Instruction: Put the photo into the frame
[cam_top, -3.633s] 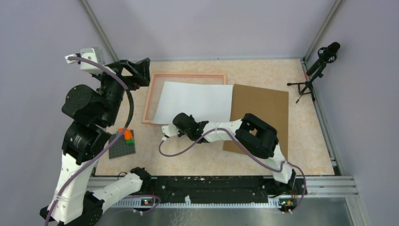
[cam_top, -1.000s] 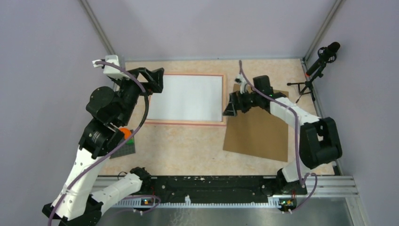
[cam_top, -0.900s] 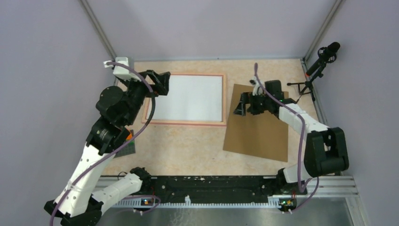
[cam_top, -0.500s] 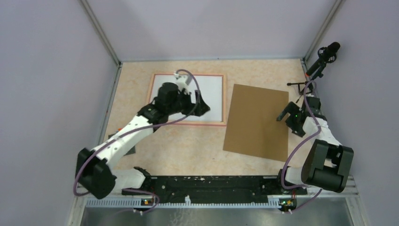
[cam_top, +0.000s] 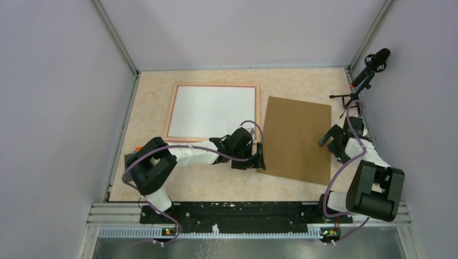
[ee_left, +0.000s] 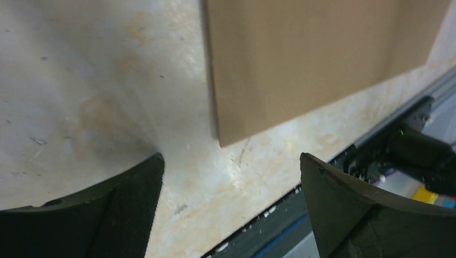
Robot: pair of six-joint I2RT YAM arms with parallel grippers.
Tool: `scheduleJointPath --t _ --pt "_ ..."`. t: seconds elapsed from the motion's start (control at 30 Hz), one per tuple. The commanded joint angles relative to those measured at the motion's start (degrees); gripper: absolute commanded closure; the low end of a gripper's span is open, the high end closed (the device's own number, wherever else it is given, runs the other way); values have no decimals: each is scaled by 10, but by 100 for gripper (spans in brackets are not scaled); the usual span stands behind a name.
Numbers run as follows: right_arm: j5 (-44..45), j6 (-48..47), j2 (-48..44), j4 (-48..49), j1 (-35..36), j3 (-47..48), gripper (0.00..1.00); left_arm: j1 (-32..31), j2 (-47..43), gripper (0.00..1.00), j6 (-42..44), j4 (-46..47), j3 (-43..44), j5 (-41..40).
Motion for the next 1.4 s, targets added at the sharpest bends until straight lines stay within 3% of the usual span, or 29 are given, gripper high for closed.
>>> scheduleJointPath --t 0.0,0.27,0.57,0.73,0.9,1.0,1.1,1.17,1.37 --pt "4 14 -16 25 -2 -16 1 -18 36 1 -84 47 -2 -90" --pt "1 38 -40 56 -3 -58 1 -30 70 2 -131 90 -9 -111" --pt "-59 70 -70 80 -2 -114 1 -14 36 6 -145 272 -44 25" --pt "-66 75 -101 81 -3 -132 1 5 24 12 -209 407 -37 134" --pt "-61 76 -114 74 -3 -132 1 10 21 19 -252 464 -15 164" --pt "-50 75 -117 69 -2 -128 1 20 9 18 -246 420 -8 168" --pt "-35 71 -119 59 -2 -117 1 18 -21 7 -121 163 35 58" --pt "-35 67 -121 60 -3 -112 1 18 -23 5 -100 62 38 9" --pt "-27 60 -108 58 -3 -105 1 -2 21 1 -121 47 13 -26"
